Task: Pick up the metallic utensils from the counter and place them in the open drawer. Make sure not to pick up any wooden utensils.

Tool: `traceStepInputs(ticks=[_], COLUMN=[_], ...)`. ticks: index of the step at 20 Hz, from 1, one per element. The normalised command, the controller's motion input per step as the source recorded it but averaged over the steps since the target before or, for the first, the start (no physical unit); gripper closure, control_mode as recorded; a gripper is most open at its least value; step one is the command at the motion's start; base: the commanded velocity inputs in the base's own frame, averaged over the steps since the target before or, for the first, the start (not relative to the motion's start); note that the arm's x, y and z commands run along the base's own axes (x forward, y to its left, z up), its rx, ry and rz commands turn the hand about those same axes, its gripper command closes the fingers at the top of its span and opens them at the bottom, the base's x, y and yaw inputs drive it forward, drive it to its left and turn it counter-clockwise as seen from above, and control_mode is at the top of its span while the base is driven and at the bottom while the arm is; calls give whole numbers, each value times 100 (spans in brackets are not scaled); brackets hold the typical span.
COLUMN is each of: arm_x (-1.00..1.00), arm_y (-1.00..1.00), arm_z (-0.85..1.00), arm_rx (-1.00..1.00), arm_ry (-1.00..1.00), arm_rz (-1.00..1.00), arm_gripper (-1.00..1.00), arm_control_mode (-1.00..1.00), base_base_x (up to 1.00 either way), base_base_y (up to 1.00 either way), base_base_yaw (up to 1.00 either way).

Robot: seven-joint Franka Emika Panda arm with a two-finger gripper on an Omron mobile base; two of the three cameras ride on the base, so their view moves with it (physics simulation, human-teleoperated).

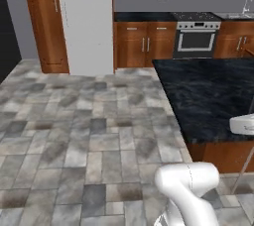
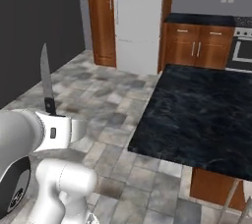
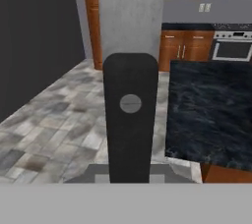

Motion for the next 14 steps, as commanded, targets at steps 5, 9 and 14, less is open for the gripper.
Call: traceStepInputs(ticks=[5, 9, 14], arm_x=[0, 0, 0], arm_y=[0, 0, 0], arm_z=[0, 0, 0], arm_rx=[0, 0, 0], arm_ry=[0, 0, 0], arm_rz=[0, 0, 0], arm_gripper=[100, 100, 100], arm_control_mode=[100, 100, 100], base_base_x=[0, 0, 33], base_base_y=[100, 100, 100], base_base_yaw=[0, -2, -14])
